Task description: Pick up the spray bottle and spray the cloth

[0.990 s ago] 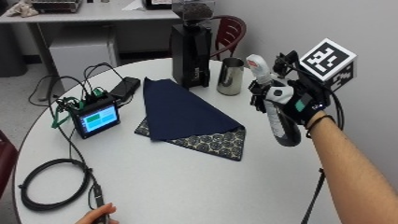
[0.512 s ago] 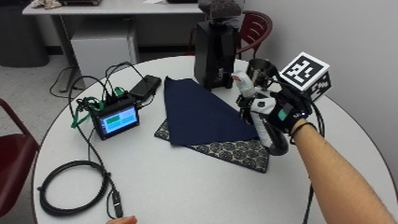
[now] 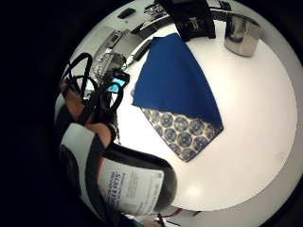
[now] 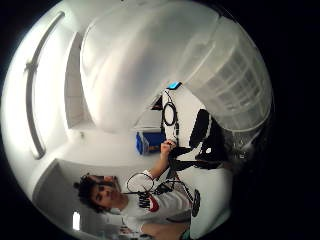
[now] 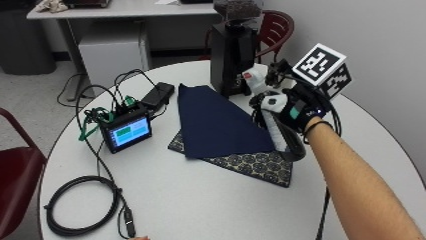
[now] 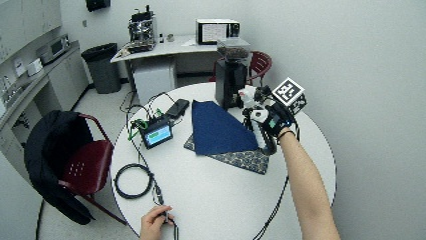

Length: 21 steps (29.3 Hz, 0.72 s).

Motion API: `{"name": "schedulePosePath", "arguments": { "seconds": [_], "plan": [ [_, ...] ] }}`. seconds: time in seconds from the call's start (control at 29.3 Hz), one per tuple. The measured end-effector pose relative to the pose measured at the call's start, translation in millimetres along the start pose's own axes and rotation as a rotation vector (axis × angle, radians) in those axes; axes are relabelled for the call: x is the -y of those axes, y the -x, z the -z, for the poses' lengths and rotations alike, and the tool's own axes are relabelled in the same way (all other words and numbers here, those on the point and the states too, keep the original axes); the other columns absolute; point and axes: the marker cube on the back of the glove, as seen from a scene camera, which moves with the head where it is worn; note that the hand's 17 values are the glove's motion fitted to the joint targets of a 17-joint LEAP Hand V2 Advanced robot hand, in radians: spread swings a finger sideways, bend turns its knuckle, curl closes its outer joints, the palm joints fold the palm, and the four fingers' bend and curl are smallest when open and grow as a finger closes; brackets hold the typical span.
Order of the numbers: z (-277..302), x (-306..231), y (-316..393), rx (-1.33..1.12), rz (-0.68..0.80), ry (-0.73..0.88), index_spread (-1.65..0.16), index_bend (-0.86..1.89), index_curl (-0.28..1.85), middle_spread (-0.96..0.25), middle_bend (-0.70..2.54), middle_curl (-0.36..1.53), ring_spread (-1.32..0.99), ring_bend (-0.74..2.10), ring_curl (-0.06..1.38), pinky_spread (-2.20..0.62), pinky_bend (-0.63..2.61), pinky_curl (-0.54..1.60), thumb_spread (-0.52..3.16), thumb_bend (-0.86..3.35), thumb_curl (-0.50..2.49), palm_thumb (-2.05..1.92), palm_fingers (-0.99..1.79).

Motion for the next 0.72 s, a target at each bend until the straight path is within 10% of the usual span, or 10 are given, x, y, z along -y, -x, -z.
{"name": "schedulePosePath", "arguments": {
  "seconds": [0.72],
  "plan": [
    [-36.2, 0.5, -19.6, 0.138, -0.023, 0.052, -0.18, 0.13, 0.32, -0.08, 0.52, 0.49, -0.10, 0.75, 0.45, -0.03, 0.37, 0.37, 0.91, -0.02, 0.65, 0.86, 1.24]
  ]
}}
